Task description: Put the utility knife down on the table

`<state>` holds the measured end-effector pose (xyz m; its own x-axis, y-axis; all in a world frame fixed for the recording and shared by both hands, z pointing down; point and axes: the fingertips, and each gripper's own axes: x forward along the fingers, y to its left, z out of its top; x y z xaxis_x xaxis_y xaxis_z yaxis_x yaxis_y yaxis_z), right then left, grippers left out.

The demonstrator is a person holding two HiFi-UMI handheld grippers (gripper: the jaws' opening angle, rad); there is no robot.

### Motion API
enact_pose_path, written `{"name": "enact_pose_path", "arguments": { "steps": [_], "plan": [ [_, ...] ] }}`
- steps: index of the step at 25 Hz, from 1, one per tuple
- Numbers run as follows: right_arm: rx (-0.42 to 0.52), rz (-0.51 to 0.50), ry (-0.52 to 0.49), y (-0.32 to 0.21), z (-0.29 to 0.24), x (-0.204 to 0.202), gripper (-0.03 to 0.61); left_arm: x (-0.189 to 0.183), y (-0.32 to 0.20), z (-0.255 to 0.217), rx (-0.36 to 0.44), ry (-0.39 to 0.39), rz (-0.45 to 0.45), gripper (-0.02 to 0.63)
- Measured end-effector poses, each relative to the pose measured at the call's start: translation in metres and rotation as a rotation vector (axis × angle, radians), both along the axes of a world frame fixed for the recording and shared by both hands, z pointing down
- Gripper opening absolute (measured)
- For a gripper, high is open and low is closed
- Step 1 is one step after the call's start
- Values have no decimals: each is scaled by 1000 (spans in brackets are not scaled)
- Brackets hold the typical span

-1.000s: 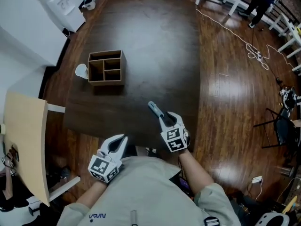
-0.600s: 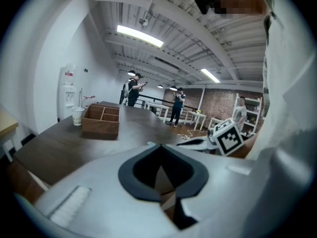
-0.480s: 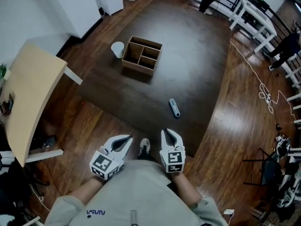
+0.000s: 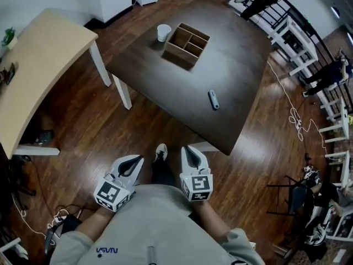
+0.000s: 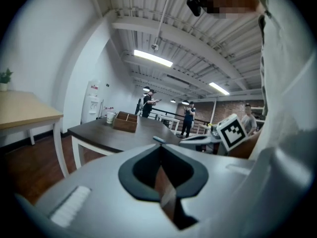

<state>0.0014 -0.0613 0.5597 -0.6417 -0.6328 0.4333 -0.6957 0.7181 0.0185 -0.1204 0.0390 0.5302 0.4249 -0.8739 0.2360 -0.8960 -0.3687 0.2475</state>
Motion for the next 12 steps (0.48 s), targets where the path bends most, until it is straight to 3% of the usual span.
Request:
{"name": "enact_pose_path", "arguments": {
  "steps": [6,12],
  "plan": [
    [12,78,-81,93,-44,28,3,29,77,-8,50,42,86,2],
    [66,42,-138,152,-94,38,3,39,97,-43,129,87,56,2]
  ]
}}
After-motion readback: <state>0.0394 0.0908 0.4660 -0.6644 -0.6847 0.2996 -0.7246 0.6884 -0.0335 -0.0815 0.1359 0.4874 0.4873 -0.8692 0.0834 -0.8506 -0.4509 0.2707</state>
